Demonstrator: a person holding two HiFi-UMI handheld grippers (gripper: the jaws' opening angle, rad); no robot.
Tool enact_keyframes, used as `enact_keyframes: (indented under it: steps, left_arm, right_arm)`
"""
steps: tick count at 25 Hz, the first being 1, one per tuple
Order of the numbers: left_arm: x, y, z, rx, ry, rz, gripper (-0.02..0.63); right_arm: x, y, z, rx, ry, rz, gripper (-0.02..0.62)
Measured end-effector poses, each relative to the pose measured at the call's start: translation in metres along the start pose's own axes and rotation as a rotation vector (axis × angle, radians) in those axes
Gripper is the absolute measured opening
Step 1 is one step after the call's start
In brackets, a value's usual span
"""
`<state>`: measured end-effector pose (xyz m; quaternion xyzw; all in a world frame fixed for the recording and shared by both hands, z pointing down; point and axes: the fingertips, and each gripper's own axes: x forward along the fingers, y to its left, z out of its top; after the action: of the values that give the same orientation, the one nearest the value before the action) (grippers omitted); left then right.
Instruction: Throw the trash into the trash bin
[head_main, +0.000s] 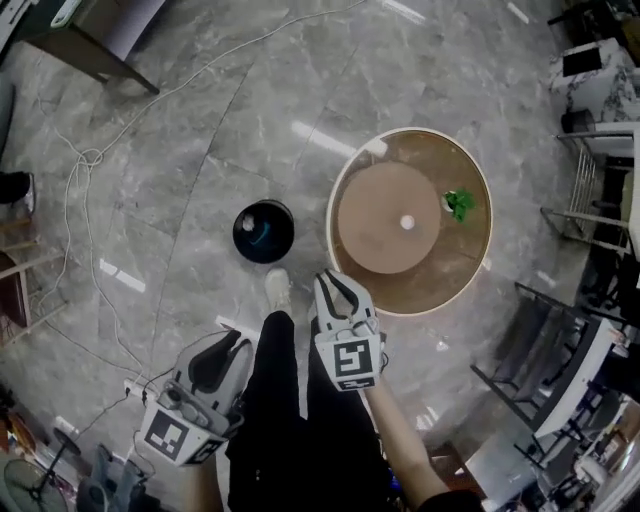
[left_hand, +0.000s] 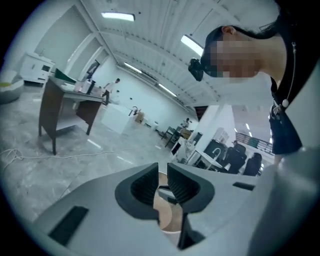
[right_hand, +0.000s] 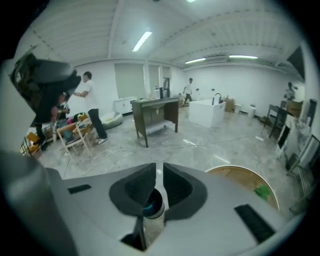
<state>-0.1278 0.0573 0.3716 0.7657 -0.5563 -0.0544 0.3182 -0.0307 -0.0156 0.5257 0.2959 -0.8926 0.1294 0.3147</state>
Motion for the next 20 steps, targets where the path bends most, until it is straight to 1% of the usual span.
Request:
enact_keyframes:
  steps: [2,4,6,8,9,12,15,17,20]
  left_arm:
    - [0.015,-0.020,0.002,0.075,0.067,-0.081,0.058]
    - [0.030,-0.043,0.008,0.137,0.105,-0.140,0.058]
    - [0.041,-0.070,0.016,0.183,0.125,-0.173,0.057]
    - [0.051,-0.102,0.029,0.225,0.121,-0.204,0.057]
    - [0.055,-0.119,0.037,0.250,0.113,-0.218,0.058]
    - [0.064,-0.164,0.064,0.338,0.065,-0.242,0.052]
    - [0.069,-0.195,0.093,0.417,0.000,-0.247,0.044]
    - [0.067,-0.209,0.109,0.447,-0.043,-0.254,0.041]
    - [0.056,-0.225,0.126,0.468,-0.099,-0.271,0.037]
  right_arm:
    - [-0.040,-0.020,0.017,0.091,-0.072,-0.074,0.047]
    - [-0.083,-0.039,0.035,0.163,-0.152,-0.133,0.039]
    - [-0.129,-0.055,0.052,0.215,-0.228,-0.176,0.031]
    - [-0.176,-0.068,0.068,0.260,-0.306,-0.210,0.020]
    - [-0.199,-0.073,0.077,0.282,-0.341,-0.225,0.006]
    - [-0.262,-0.084,0.101,0.328,-0.442,-0.256,0.003]
    - [-0.312,-0.091,0.125,0.324,-0.555,-0.293,0.003]
    - [-0.341,-0.094,0.136,0.306,-0.607,-0.334,0.002]
    - [-0.380,-0.096,0.150,0.281,-0.674,-0.387,0.002]
